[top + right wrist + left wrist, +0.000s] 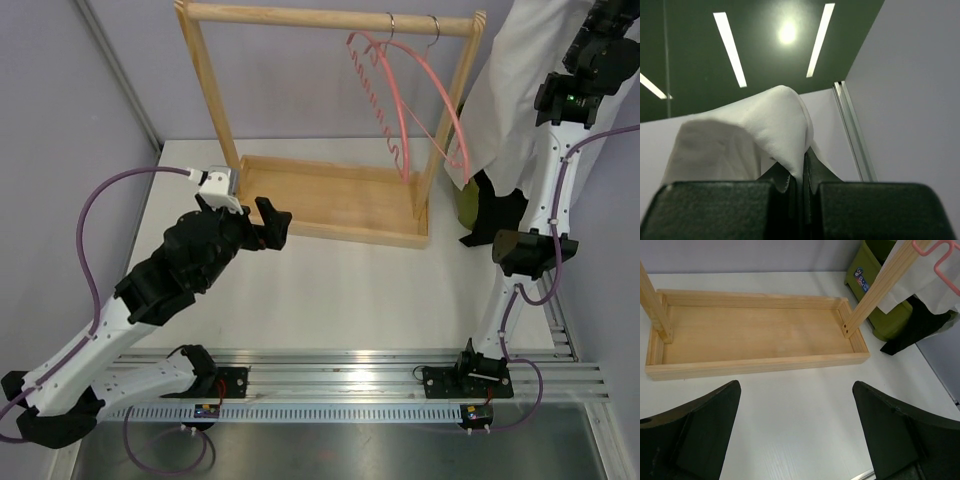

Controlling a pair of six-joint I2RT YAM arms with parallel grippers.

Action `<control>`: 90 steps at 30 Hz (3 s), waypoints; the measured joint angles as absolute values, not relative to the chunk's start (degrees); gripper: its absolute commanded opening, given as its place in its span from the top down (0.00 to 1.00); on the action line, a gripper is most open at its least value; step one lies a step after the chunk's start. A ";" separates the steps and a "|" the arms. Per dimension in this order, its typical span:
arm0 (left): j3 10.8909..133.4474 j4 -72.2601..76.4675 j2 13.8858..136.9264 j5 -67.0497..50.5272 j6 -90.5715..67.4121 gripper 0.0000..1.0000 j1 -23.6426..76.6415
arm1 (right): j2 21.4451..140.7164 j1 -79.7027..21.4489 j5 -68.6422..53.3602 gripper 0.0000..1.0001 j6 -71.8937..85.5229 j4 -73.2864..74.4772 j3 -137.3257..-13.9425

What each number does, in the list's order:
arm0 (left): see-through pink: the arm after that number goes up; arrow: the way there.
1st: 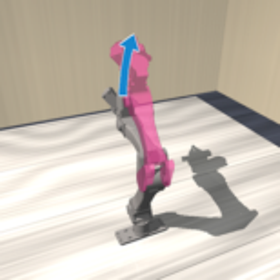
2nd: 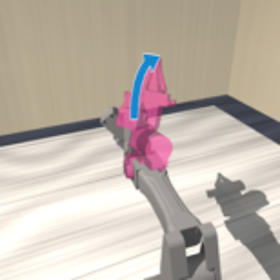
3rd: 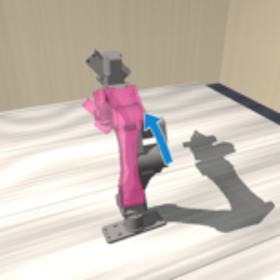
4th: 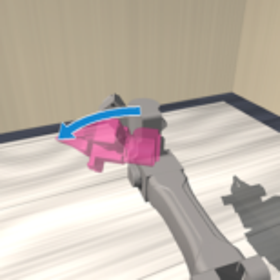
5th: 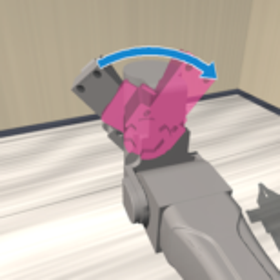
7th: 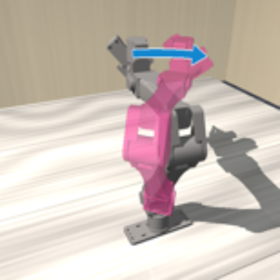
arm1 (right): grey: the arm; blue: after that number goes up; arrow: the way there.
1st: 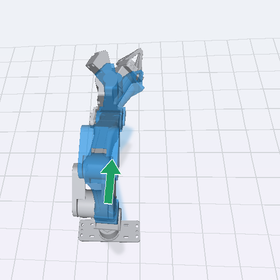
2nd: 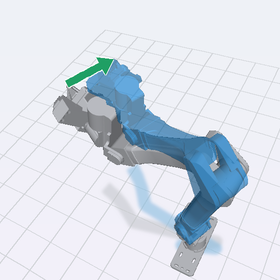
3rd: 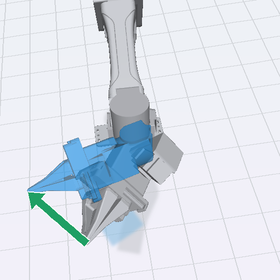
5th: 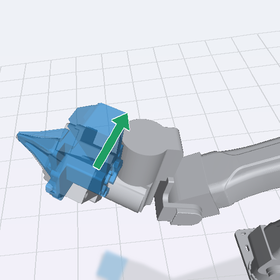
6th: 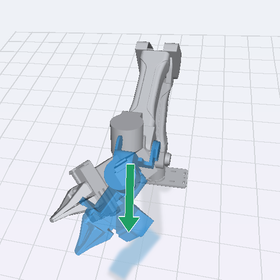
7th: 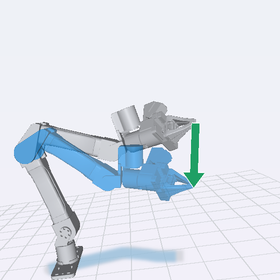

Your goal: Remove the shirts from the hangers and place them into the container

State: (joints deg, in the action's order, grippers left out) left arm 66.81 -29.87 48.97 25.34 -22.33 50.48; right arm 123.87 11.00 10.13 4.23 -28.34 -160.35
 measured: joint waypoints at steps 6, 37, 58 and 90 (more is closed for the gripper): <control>66.26 -27.31 52.29 20.99 -22.44 0.01 45.23 | 124.77 11.64 9.37 1.00 9.28 -39.05 -158.04; 59.83 -22.55 51.42 11.70 -27.68 0.01 41.23 | 133.73 11.29 24.67 1.00 9.43 9.08 -126.80; 57.80 -22.63 41.50 11.31 -29.50 0.01 41.21 | 132.20 9.50 18.31 0.47 19.49 40.93 -117.38; 57.43 -23.59 37.08 11.99 -27.22 0.01 41.17 | 69.43 6.48 -1.72 0.01 19.18 16.49 -92.07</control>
State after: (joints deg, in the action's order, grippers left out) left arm 57.43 -23.59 37.08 11.99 -27.22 41.17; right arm 69.43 6.48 -1.72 19.18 16.49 -92.07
